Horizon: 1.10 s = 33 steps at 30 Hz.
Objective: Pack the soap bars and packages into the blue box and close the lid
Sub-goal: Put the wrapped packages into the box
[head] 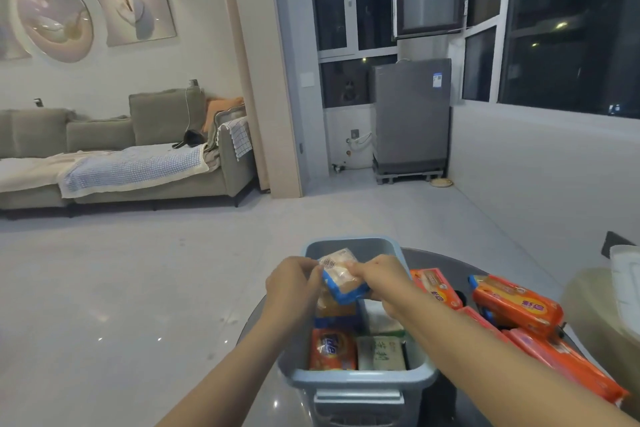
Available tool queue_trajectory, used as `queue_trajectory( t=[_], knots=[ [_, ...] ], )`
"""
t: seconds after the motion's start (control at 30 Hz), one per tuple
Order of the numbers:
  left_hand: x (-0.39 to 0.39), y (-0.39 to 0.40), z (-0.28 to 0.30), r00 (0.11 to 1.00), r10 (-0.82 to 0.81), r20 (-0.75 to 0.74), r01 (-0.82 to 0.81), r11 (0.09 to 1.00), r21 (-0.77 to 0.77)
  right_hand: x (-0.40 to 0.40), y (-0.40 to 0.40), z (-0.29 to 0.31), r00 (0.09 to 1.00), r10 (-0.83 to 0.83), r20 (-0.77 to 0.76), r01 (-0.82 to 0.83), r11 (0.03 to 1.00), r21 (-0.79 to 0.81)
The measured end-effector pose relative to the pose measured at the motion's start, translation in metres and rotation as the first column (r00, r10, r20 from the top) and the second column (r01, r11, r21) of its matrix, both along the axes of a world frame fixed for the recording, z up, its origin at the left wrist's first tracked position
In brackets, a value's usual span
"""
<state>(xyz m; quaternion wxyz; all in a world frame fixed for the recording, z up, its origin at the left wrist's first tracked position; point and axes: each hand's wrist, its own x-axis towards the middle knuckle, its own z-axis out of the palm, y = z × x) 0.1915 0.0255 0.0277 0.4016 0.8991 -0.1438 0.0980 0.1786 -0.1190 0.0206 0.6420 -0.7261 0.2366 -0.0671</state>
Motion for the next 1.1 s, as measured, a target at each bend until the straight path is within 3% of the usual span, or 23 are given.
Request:
queue_trajectory(
  t=[0.07,0.17,0.33,0.47,0.63,0.77,0.87,0.93,1.1],
  knots=[
    [0.010,0.003,-0.007,1.000,0.006,0.001,-0.006,1.000,0.031,0.011,0.002,-0.004,0.999,0.000,-0.051,-0.002,0.999,-0.037],
    [0.024,0.005,-0.018,0.990,-0.054,-0.127,0.055,0.998,0.006,0.020,0.001,-0.009,0.991,0.051,-0.127,-0.076,0.977,-0.199],
    [0.039,0.004,-0.030,0.960,-0.142,-0.240,0.164,0.984,0.075,0.019,0.005,-0.016,0.979,0.133,-0.152,-0.195,0.812,-0.550],
    [0.044,0.004,-0.032,0.952,-0.156,-0.264,0.197,0.971,0.135,0.018,0.006,-0.016,0.966,0.142,-0.215,-0.237,0.814,-0.529],
    [0.045,0.004,-0.036,0.946,-0.152,-0.285,0.175,0.983,0.059,0.012,0.003,-0.015,0.931,0.243,-0.271,-0.353,0.785,-0.509],
    [0.036,0.004,-0.030,0.957,-0.128,-0.260,0.145,0.988,0.046,0.001,0.001,-0.008,0.958,0.229,-0.173,-0.282,0.859,-0.427],
    [0.023,0.005,-0.023,0.987,-0.068,-0.144,0.095,0.979,0.183,-0.011,-0.002,-0.001,0.977,0.214,-0.028,-0.212,0.928,-0.305],
    [0.012,0.003,-0.017,0.996,-0.046,-0.072,0.061,0.973,0.221,-0.023,-0.007,0.001,0.973,0.212,0.088,-0.173,0.931,-0.321],
    [-0.022,-0.019,-0.001,0.988,-0.149,0.050,0.144,0.985,0.097,-0.063,-0.032,-0.001,0.940,0.132,0.314,-0.004,0.926,-0.378]
  ],
)
